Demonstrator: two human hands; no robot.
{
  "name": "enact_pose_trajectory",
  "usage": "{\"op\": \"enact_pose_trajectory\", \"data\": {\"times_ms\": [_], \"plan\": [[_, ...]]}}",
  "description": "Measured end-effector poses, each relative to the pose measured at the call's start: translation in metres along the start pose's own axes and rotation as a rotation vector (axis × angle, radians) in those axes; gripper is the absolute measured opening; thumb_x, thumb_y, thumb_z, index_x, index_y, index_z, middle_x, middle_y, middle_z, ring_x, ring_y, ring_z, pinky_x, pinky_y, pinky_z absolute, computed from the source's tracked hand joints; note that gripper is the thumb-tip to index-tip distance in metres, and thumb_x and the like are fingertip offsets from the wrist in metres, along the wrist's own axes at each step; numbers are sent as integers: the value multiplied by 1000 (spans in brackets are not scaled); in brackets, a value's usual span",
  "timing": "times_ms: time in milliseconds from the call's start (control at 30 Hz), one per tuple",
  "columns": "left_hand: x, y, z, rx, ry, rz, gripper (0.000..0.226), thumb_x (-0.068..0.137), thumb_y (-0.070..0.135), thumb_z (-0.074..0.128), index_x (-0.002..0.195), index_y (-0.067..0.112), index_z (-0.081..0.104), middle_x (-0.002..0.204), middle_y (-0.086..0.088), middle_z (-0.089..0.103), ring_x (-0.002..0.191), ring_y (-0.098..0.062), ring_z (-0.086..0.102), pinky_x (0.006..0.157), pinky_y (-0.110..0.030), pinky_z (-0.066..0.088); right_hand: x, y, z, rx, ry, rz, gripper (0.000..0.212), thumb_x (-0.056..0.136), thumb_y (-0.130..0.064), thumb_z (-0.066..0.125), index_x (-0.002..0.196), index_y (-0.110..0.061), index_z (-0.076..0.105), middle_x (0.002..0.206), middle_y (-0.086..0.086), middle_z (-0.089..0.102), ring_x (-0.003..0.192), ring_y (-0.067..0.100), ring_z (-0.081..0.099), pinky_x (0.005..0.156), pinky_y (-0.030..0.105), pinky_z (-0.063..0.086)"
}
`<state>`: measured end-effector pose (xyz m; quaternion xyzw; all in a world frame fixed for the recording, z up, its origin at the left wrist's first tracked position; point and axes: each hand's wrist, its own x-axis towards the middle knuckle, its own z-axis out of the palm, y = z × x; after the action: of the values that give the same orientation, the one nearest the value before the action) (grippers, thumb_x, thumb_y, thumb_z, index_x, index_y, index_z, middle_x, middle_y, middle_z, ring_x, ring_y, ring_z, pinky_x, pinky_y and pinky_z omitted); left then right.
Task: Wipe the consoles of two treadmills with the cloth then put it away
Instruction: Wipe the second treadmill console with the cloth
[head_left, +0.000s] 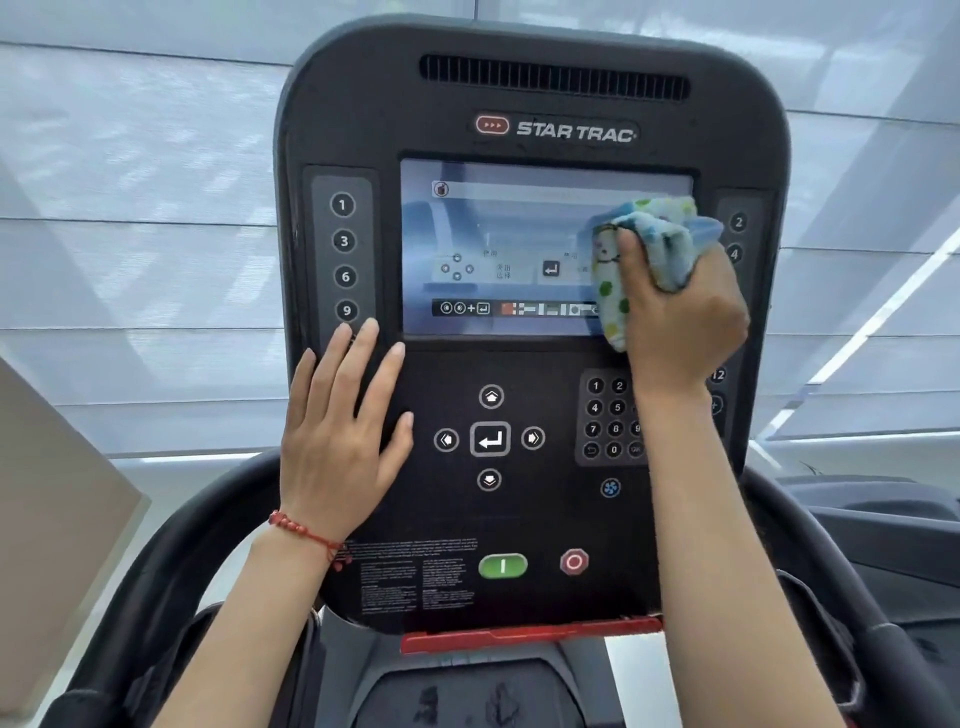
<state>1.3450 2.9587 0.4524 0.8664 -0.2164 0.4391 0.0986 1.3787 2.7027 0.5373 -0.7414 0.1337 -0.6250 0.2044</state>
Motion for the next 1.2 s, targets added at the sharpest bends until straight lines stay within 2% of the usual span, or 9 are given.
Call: {"op": "enact_pose_trajectory", "data": {"times_ms": [200, 367, 467, 500, 567, 633, 833, 1033, 1200], "plan": [[1, 3, 1, 8, -4, -11, 48, 90, 23, 48, 136, 7, 45, 143, -19, 40, 135, -34, 32, 111, -50, 24, 12, 15, -14, -18, -24, 204, 62, 75, -63, 57, 77, -1, 58, 74, 14, 66, 62, 23, 56, 57, 22, 30], [-1, 5, -1, -11, -1, -39, 47, 90, 22, 50, 134, 5, 47, 142, -20, 40, 134, -34, 32, 110, -51, 26, 11, -20, -18, 194, -53, 315, 49, 73, -56, 66, 70, -9, 55, 64, 0, 58, 55, 11, 47, 54, 17, 34], [-5, 4, -4, -25, 8, -57, 47, 89, 21, 51, 133, 4, 48, 141, -21, 41, 134, -35, 33, 110, -50, 27, 2, -69, -7, 376, -147, 228, 42, 74, -52, 67, 64, -14, 50, 55, -5, 52, 44, 4, 43, 47, 9, 35], [-7, 3, -5, -30, 8, -58, 47, 89, 21, 52, 132, 4, 48, 141, -21, 41, 134, -35, 33, 110, -50, 28, -4, -88, -1, 407, -200, 193, 43, 73, -52, 66, 63, -13, 51, 54, -4, 52, 43, 5, 45, 47, 10, 36], [-13, 2, -7, -38, 11, -59, 46, 89, 20, 52, 132, 4, 48, 141, -22, 41, 134, -35, 33, 108, -51, 30, -18, -123, 13, 419, -274, 120, 47, 72, -53, 65, 63, -9, 54, 55, 0, 57, 46, 14, 51, 46, 22, 40], [-21, 0, -8, -46, 11, -58, 45, 90, 19, 52, 131, 3, 47, 140, -22, 42, 134, -35, 34, 106, -52, 33, -34, -148, 28, 406, -294, 36, 48, 72, -54, 66, 64, -8, 54, 56, 2, 59, 45, 17, 52, 44, 23, 39], [-45, -11, -8, -55, 2, -63, 44, 90, 18, 51, 131, 3, 46, 139, -21, 43, 133, -34, 35, 106, -51, 34, -36, -176, 65, 290, -140, -218, 54, 71, -61, 56, 63, -8, 55, 54, 1, 56, 39, 15, 51, 37, 19, 34], [-62, -16, -12, -40, -17, -60, 46, 89, 18, 52, 133, 5, 44, 140, -19, 43, 134, -31, 35, 106, -50, 34, -15, -194, 82, 255, -104, -224, 53, 66, -59, 69, 63, -7, 57, 53, 1, 57, 40, 16, 54, 38, 19, 34], [-74, -15, -14, -37, -33, -61, 47, 90, 20, 51, 134, 6, 43, 142, -17, 40, 134, -30, 35, 109, -47, 31, -42, -183, 69, 202, -50, -238, 56, 69, -63, 57, 63, -8, 56, 52, 0, 56, 40, 15, 53, 39, 17, 31]]}}
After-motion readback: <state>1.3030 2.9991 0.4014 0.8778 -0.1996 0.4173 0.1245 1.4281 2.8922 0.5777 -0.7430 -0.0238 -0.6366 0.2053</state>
